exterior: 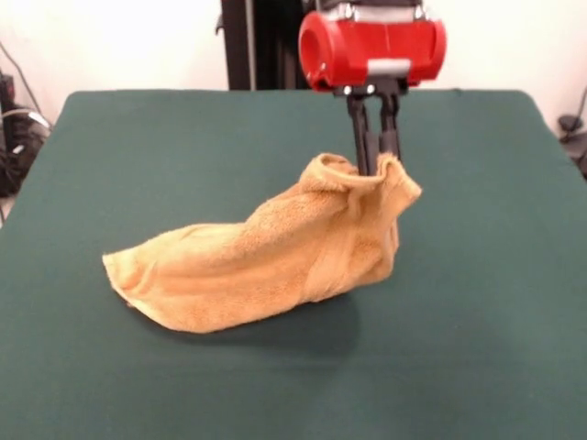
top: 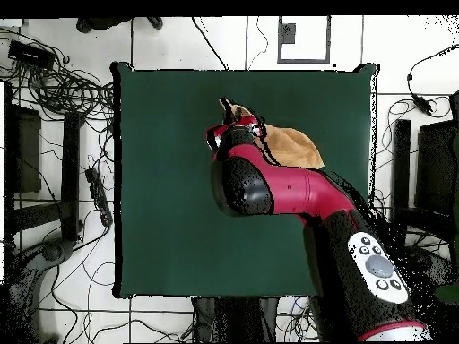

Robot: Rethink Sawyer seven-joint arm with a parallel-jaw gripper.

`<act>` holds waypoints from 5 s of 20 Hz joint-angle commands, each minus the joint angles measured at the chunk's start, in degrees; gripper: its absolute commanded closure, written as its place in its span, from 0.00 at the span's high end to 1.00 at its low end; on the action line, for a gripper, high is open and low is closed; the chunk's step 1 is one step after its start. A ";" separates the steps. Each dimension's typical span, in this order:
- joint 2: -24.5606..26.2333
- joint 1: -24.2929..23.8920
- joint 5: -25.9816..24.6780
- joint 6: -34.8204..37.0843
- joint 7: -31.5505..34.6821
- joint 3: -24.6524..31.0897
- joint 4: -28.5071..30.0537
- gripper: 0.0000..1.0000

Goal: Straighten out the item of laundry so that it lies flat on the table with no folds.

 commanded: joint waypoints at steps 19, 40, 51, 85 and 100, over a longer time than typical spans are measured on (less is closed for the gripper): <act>0.02 28.67 14.24 -28.97 12.74 -32.41 6.24 0.00; 22.42 41.07 26.51 -62.59 6.43 -42.17 7.05 0.00; 26.22 46.63 33.44 -66.03 6.36 -42.85 6.83 0.00; 30.42 47.63 29.91 -44.48 13.19 -30.86 0.51 0.00; 25.63 42.19 23.57 -19.55 10.41 -23.09 -2.54 0.00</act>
